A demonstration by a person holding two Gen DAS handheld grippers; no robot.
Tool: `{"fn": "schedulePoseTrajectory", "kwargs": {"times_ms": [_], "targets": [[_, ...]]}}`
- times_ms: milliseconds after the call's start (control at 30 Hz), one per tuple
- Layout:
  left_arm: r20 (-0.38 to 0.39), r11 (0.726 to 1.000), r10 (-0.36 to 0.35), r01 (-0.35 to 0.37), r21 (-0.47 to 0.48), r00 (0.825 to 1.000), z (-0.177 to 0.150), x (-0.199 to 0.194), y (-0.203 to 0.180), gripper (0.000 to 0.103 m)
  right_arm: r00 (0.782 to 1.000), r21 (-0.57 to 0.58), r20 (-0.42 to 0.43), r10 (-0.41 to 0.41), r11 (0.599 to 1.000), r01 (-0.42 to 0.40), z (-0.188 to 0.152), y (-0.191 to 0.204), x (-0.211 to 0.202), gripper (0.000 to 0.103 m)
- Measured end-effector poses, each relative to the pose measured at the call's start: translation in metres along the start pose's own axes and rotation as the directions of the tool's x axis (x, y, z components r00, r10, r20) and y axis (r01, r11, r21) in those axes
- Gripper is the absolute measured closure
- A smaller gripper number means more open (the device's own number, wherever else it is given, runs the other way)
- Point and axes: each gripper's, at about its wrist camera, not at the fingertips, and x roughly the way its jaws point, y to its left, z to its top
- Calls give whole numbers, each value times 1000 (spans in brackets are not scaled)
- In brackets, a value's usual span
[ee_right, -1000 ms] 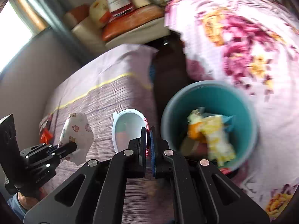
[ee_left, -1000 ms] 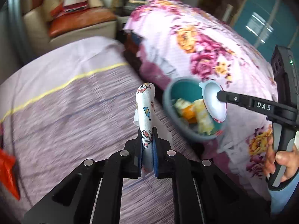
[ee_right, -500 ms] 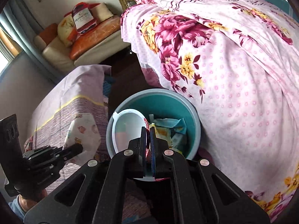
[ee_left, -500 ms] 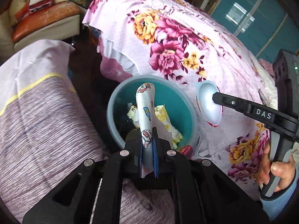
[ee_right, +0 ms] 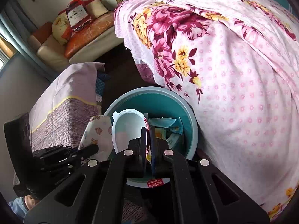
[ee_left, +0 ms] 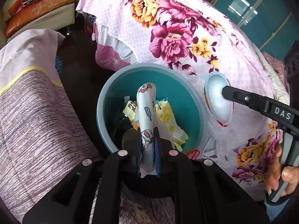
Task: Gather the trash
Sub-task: 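Carry the mask and white cup over the teal bin, then open the left tool to drop the mask while the right tool releases the cup into the bin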
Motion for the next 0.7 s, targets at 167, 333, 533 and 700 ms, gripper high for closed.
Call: {"fn": "schedulePoseTrajectory", "kwargs": {"times_ms": [167, 333, 533, 700], "targets": [[22, 1000, 17, -17, 0, 1000, 1, 5, -1, 39, 1000, 7, -4, -9, 1000, 9, 1, -3, 3, 99], [17, 999, 24, -24, -22, 1000, 1, 6, 5, 28, 1000, 12, -9, -13, 1000, 13, 3, -5, 6, 99], [29, 998, 43, -42, -37, 999, -8, -10, 13, 15, 1000, 9, -20, -13, 1000, 13, 5, -2, 11, 99], [49, 997, 61, -59, -39, 997, -17, -26, 18, 12, 999, -10, -35, -11, 1000, 11, 4, 8, 16, 99]]}}
